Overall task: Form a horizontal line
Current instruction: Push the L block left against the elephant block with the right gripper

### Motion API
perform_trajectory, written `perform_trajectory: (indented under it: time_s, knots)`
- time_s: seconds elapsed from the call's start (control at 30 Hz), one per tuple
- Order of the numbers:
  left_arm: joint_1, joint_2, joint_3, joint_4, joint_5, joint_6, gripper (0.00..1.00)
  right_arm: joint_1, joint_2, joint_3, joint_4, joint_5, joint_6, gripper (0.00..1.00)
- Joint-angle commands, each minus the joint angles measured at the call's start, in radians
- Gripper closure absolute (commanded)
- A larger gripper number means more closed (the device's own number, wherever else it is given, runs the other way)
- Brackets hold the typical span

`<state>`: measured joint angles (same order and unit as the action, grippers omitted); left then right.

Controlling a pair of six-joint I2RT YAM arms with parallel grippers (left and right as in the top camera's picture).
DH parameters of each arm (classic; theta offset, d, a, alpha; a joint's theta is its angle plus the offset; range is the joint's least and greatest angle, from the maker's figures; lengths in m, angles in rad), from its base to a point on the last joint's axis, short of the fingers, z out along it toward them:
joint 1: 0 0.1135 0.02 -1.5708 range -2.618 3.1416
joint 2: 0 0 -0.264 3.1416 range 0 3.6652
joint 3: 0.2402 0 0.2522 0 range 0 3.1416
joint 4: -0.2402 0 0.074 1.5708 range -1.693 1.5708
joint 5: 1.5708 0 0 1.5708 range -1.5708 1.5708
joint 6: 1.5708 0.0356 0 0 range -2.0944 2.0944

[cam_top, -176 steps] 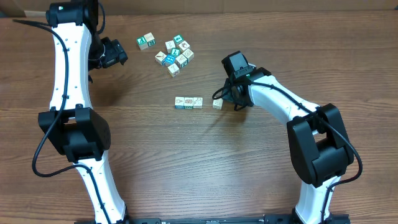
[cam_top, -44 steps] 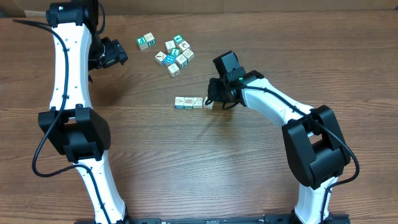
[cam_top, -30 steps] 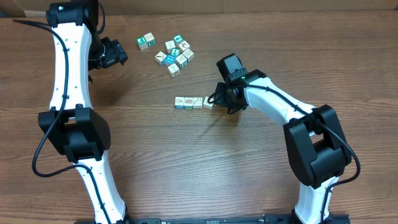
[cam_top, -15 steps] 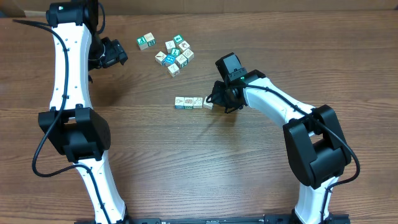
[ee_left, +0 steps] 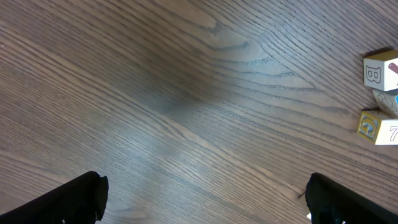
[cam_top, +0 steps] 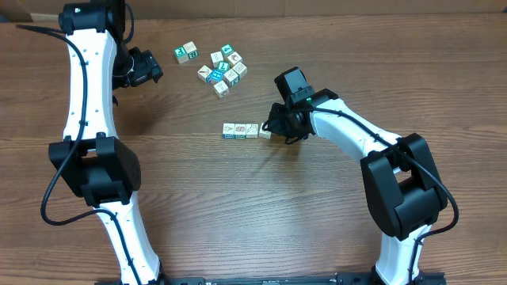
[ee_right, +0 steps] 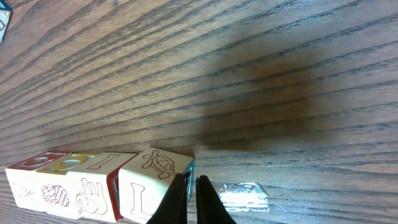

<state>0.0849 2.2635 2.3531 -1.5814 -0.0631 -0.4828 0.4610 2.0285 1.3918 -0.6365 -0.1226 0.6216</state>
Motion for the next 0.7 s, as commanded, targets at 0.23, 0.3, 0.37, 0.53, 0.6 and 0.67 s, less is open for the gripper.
perform_trajectory:
  time_s: [0.23,0.3,0.37,0.53,0.6,0.67]
  knots:
    - [-0.006,-0.001,0.004,0.001,0.002,-0.003,0.0,0.01,-0.003,-0.005,0.01,-0.014,-0.027,0.96]
    - [-0.006,-0.001,0.004,0.001,0.002,-0.003,0.01,0.01,-0.003,-0.005,0.01,-0.014,-0.027,0.96]
    - [-0.006,-0.001,0.004,0.001,0.002,-0.003,0.01,0.01,-0.003,-0.006,0.008,-0.014,-0.027,0.96]
    - [-0.006,-0.001,0.004,0.001,0.002,-0.003,0.01,0.01,-0.003,-0.005,0.003,-0.011,-0.027,0.96]
    - [-0.006,-0.001,0.004,0.001,0.002,-0.003,0.0,0.01,-0.003,-0.005,0.003,0.006,-0.027,0.96]
    - [-0.006,-0.001,0.004,0.001,0.002,-0.003,0.0,0.01,-0.003,-0.006,0.002,0.042,-0.026,0.96]
